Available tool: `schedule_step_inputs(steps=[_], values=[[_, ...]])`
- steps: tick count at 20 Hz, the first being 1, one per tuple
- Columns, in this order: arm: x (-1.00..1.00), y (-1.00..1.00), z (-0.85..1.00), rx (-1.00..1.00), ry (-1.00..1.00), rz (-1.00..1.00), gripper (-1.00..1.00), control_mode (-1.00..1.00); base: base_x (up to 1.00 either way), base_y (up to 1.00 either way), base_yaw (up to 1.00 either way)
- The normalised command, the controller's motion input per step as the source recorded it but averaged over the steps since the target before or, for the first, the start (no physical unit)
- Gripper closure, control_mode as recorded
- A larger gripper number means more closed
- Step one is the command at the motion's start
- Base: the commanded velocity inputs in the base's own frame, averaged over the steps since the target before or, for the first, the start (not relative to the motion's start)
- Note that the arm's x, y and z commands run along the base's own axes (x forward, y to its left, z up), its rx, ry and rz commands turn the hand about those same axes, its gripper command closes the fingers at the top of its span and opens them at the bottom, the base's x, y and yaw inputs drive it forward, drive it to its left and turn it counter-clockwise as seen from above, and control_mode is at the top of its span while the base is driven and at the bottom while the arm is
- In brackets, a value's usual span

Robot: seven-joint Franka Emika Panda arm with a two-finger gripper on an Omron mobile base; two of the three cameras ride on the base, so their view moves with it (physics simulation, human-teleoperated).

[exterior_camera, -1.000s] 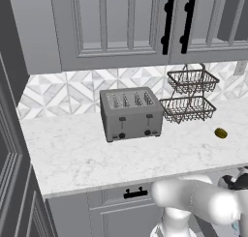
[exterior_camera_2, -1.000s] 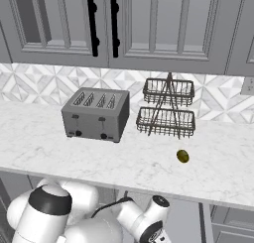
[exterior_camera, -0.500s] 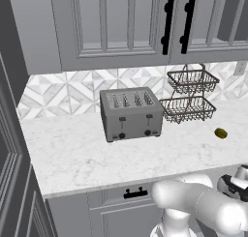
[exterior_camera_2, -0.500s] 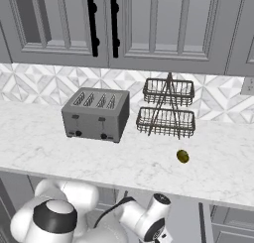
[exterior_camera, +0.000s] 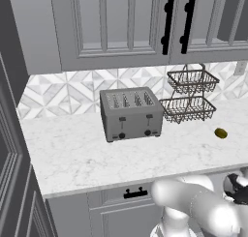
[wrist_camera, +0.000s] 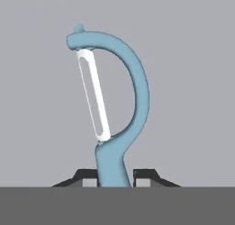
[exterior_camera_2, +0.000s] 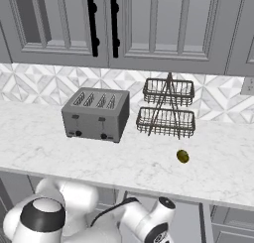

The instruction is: Pick the peeler from the drawer and place it on the counter.

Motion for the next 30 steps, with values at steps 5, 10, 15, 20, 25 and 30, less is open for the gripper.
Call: schedule_step_inputs(steps=[5, 10, 15, 20, 25, 30], values=[[-0.07, 0.02, 1.00, -0.01, -0.13, -0.24, 1.00, -1.00, 0.00, 0.00, 0.00], [-0.04, 0.09, 1.00, -0.03, -0.09, -0.29, 1.00, -1.00, 0.00, 0.00, 0.00], [0.51, 0.38, 1.00, -0.10, -0.17, -0.25, 1.00, -1.00, 0.00, 0.00, 0.00], [0.93, 0.67, 1.00, -0.11, -0.15, -0.21, 1.00, -1.00, 0.00, 0.00, 0.00], [1.00, 0.53, 0.77, -0.09, -0.09, -0.19, 1.00, -1.00, 0.00, 0.00, 0.00], [0.95, -0.06, 0.20, 0.02, 0.11, -0.06, 1.00, -1.00, 0.00, 0.00, 0.00]])
